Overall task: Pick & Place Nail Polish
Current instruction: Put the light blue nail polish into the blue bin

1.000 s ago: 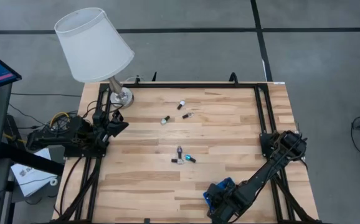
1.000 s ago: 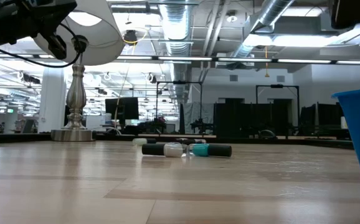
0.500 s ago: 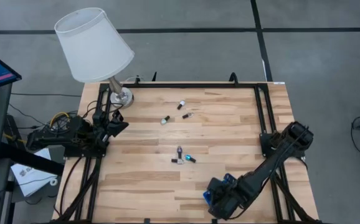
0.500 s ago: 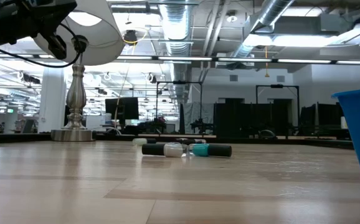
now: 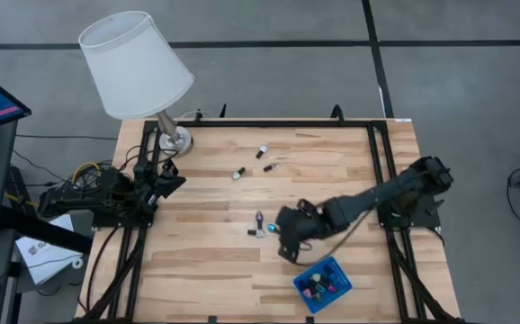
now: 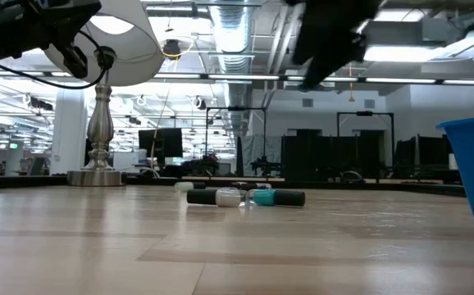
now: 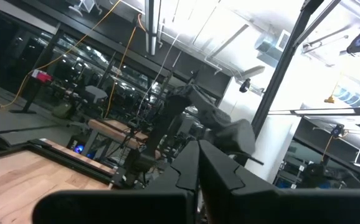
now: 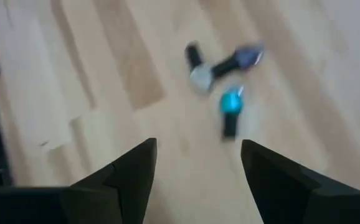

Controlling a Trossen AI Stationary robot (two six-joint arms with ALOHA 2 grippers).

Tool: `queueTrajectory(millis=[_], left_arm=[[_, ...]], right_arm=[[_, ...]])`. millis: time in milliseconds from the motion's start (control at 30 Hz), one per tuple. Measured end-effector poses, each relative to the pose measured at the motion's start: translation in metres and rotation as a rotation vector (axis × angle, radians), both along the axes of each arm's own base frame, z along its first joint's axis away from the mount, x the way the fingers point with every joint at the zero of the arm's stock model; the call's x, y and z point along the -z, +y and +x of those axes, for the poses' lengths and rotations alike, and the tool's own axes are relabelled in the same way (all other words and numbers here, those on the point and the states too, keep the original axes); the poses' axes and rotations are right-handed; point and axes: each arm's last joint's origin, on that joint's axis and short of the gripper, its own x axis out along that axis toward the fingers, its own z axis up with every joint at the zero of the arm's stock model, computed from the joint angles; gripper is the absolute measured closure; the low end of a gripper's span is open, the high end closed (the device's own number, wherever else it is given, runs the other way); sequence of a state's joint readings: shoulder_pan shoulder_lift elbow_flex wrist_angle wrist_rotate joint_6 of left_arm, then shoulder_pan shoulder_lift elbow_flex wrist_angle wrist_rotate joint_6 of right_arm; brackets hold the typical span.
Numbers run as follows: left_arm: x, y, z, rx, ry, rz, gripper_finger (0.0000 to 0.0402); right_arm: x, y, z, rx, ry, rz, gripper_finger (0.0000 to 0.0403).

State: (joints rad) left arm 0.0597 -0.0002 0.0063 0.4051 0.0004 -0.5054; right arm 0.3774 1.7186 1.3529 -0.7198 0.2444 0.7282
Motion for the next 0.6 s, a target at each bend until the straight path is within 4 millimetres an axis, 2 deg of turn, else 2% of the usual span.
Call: queueTrajectory(millis=[167,233,333,400,467,533,600], left_arm=[[0.0,0.0,0.0,0.0,0.001,0.0,0.0401],[0.0,0.0,0.0,0.0,0.0,0.0,0.0401],[0.0,0.0,0.0,0.0,-0.002,0.0,0.0401],[0.0,0.0,0.0,0.0,-0.002,0.0,0.0401],[0.0,0.0,0.0,0.0,-0.003,0.0,0.0401],[0.0,0.0,0.0,0.0,-0.003,0.0,0.0401],[0.0,0.0,0.0,0.0,-0.003,0.0,0.0401]], right_arm=[[0.011,-0.028,0.018,-0.048,0.021,-0.056,0.0173],[0.016,-0.037,0.016,-0.072,0.078,-0.078,0.0171],[0.02,-0.044,0.027,-0.08,0.048,-0.07,0.0168],[0.027,-0.047,0.025,-0.102,0.103,-0.08,0.0165],[0.03,-0.046,0.035,-0.111,0.051,-0.071,0.0163],[0.035,-0.048,0.032,-0.112,0.092,-0.076,0.0163],[0.044,-0.045,0.042,-0.112,0.065,-0.071,0.0163]])
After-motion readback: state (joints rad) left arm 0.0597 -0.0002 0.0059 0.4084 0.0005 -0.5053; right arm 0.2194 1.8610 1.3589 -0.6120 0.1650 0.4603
